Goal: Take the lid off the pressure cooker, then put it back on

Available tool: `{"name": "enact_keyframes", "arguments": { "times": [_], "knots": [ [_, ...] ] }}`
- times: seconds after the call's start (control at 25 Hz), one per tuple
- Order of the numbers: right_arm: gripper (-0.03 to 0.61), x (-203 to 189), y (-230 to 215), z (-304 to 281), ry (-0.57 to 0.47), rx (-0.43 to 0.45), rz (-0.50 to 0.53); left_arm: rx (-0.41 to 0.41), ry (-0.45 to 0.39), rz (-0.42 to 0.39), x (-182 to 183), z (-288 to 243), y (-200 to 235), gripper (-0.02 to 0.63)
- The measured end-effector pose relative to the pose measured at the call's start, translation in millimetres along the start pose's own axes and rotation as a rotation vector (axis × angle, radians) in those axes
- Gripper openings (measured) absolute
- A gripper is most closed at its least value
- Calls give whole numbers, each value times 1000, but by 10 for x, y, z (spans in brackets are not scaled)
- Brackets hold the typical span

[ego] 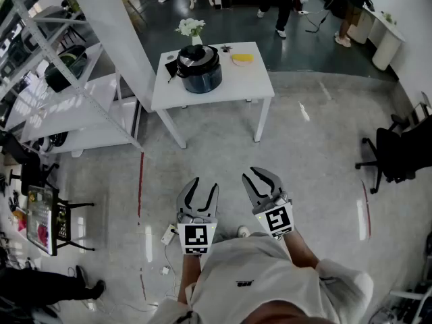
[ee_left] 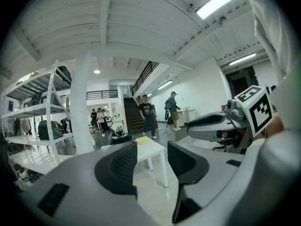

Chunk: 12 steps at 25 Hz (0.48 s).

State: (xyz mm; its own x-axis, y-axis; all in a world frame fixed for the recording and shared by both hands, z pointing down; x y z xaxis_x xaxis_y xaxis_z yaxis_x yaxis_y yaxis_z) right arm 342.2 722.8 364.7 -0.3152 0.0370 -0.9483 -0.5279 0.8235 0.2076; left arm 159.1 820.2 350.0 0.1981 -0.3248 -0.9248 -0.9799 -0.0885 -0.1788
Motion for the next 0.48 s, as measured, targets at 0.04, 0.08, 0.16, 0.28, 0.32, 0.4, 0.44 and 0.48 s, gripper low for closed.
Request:
{"name": "enact_keyframes", "arguments": {
  "times": [0.04, 0.08, 0.16, 0.28, 0.32, 0.4, 0.44, 0.48],
  "knots": [
    [100, 0, -38, -4, -7, 2, -13, 3, 0, -1, 24, -25, -20, 215],
    [100, -8, -76, -10, -17, 4, -21, 6, 0, -2, 47, -50, -40, 215],
    [100, -45, -149, -28, -39, 12, -29, 8, 2, -6, 78, -103, -82, 215],
    [101, -76, -206, -105, -39, 23, -36, 10, 6, -8, 90, -194, -78, 212],
    [101, -80, -217, -144, -37, 25, -38, 10, 7, -9, 89, -230, -57, 212],
    [101, -90, -243, -235, -30, 24, -41, 7, 9, -9, 86, -317, 2, 210],
    [101, -94, -256, -289, -27, 22, -43, 4, 10, -9, 85, -366, 42, 209],
    [101, -94, -268, -349, -22, 20, -43, 1, 10, -9, 82, -417, 88, 209]
  ]
}}
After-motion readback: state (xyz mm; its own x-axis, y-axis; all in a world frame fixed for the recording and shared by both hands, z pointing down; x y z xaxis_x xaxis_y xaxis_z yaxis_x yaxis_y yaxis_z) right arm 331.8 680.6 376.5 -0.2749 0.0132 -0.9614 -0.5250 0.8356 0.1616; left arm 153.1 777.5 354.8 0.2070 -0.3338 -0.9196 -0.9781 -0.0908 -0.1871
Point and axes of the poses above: the fingertips, and each gripper's own axes: z backward along the fingers, y to its left, x out of its top, the point moved 10 cm from there along z, backward along the fingers, and after that the axes turned 8 degrees about y, right-handed, at the moved point
